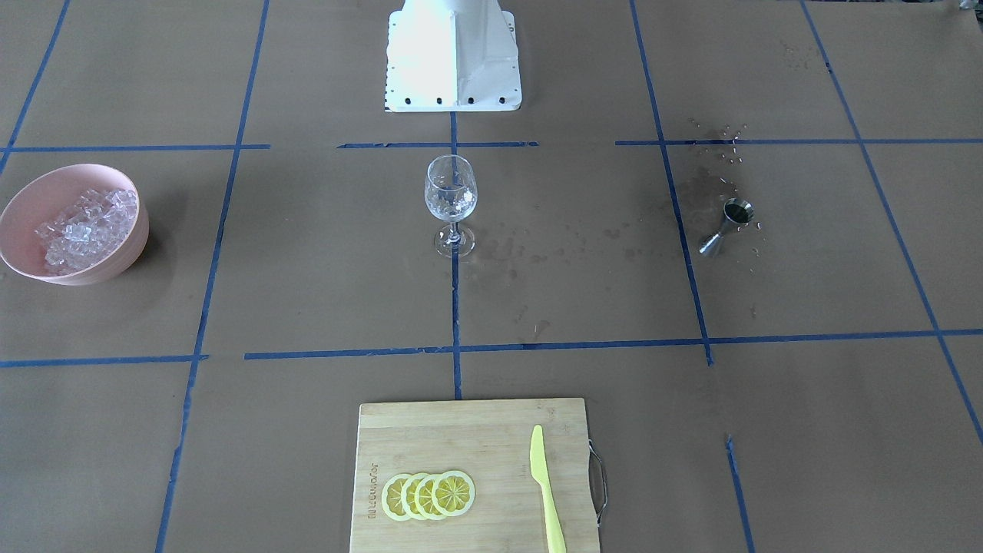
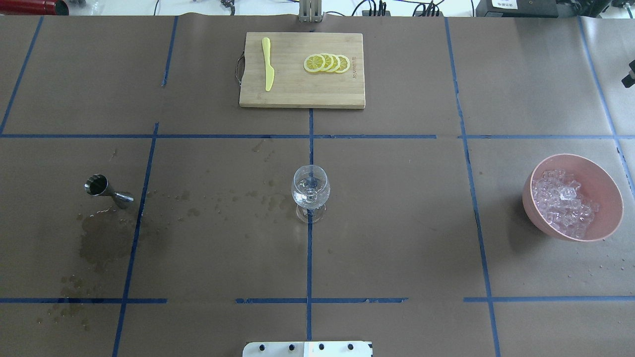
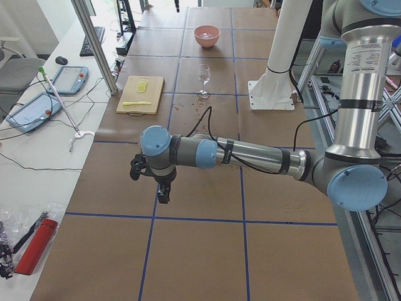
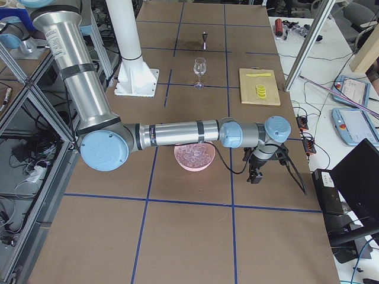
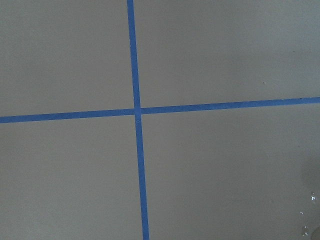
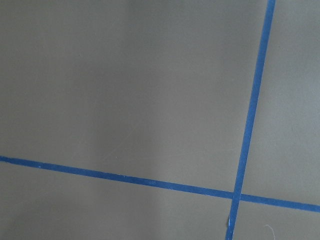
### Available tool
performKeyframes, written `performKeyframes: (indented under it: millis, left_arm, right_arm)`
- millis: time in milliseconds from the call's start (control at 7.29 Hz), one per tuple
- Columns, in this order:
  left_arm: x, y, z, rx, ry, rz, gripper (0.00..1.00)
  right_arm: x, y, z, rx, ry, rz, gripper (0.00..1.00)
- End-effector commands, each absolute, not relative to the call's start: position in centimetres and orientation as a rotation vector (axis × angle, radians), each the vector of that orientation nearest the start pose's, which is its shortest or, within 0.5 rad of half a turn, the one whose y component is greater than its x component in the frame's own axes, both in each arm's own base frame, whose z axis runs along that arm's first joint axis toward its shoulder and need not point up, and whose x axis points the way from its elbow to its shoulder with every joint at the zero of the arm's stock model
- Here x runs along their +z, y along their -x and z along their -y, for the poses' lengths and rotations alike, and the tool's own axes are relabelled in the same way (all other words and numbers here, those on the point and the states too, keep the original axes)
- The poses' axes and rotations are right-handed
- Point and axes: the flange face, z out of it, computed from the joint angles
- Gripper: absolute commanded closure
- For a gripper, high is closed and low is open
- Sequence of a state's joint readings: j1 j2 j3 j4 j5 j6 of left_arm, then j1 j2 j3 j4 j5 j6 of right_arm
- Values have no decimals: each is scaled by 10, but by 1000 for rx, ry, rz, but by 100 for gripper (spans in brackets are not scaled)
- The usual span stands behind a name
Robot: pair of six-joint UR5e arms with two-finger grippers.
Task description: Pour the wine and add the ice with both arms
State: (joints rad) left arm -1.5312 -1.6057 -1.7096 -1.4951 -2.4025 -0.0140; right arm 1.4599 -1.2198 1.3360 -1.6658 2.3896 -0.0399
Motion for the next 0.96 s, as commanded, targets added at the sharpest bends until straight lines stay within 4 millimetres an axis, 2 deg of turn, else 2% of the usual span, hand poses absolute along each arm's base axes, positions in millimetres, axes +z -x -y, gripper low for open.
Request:
performKeyframes:
  millis: [0,137,274,411,685,823]
  left_arm:
    - [546,38,505,89,-116,-827,0]
    - [539,36,505,97,-121,-831,0]
    - [545,31,506,104,-110,-828,0]
    - [545,27,508,110,-106,-830,0]
    - [531,26,518,137,-173,-839,0]
    - [549,26,523,133,-159,-840,0]
  right_arm:
    - [580,10,642,-131,20,823,0]
    - [568,13,640,-47,58,863,0]
    - [559,11,638,-40,44,865,0]
    - [556,11,639,-43,36,858,0]
    - [556,21,640,-70,18,860,0]
    - [557,24,640,-91,-16,860,0]
